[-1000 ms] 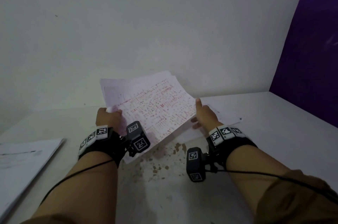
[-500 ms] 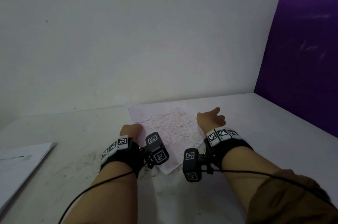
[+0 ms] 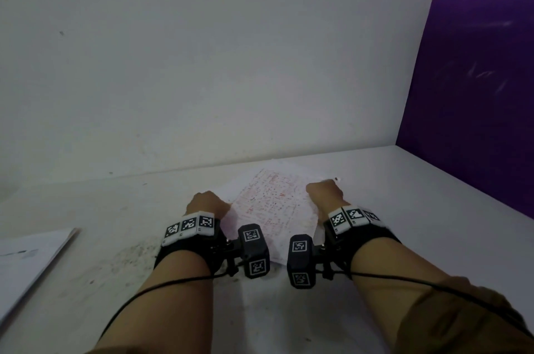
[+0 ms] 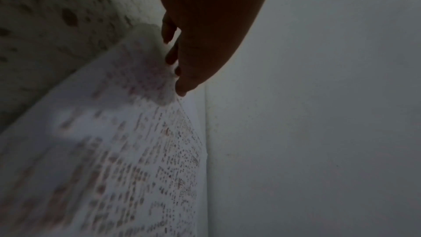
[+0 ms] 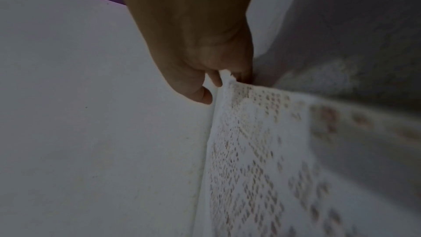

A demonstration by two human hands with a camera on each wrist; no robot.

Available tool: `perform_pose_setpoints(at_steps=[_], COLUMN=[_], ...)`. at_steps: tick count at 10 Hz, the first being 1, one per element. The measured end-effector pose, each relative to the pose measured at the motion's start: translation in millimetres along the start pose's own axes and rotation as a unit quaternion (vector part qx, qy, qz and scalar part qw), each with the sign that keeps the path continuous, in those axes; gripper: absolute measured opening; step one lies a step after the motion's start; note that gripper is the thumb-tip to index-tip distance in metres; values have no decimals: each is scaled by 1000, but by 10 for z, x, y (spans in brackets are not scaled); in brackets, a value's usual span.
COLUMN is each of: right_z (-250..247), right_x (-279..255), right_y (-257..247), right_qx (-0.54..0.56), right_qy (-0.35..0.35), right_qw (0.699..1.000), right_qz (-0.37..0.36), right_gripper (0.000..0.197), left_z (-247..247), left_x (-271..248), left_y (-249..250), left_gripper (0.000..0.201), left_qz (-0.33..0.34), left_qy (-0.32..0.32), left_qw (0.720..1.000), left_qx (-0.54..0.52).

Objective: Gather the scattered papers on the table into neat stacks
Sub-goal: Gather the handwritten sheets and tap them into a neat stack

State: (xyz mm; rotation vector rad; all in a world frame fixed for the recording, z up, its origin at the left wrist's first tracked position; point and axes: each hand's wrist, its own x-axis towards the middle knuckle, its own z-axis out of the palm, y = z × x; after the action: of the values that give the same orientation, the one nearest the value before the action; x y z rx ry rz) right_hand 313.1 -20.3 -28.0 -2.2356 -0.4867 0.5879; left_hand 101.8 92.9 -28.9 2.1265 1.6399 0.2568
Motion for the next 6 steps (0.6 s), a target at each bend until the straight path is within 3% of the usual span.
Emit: perform_pose_setpoints(at_steps=[1,2,3,4,5,6], right_z=[2,-43,-6,46,86,140], right_x=[-34,-37,-31,-2,-15,-94], right_y=[-49,15,37,29,-11,-56], right_qx=[8,-46,-47,-13,21,64], right_qy=[16,60,40,7,-34,-67], right_qw=[1000,997,998,998,996,992], right_qz=[-2,26,-1,-54,-84,-86], right_gripper=[41,45,42,25,20,25], left_z=[-47,-14,34,50,36,-17], left_x=[82,179,154,192,298,382], left_y=[-44,-58,-9,-13,-109,-234], left_gripper=[40,41,61,69,70,75], left_qz=[-19,-35,-17,-23,-31,-51], left_qy=[-13,62,50,30,12,47], left_qw=[999,997,998,999,999,997], left_qx=[-30,-43,-19,8,-29,-19])
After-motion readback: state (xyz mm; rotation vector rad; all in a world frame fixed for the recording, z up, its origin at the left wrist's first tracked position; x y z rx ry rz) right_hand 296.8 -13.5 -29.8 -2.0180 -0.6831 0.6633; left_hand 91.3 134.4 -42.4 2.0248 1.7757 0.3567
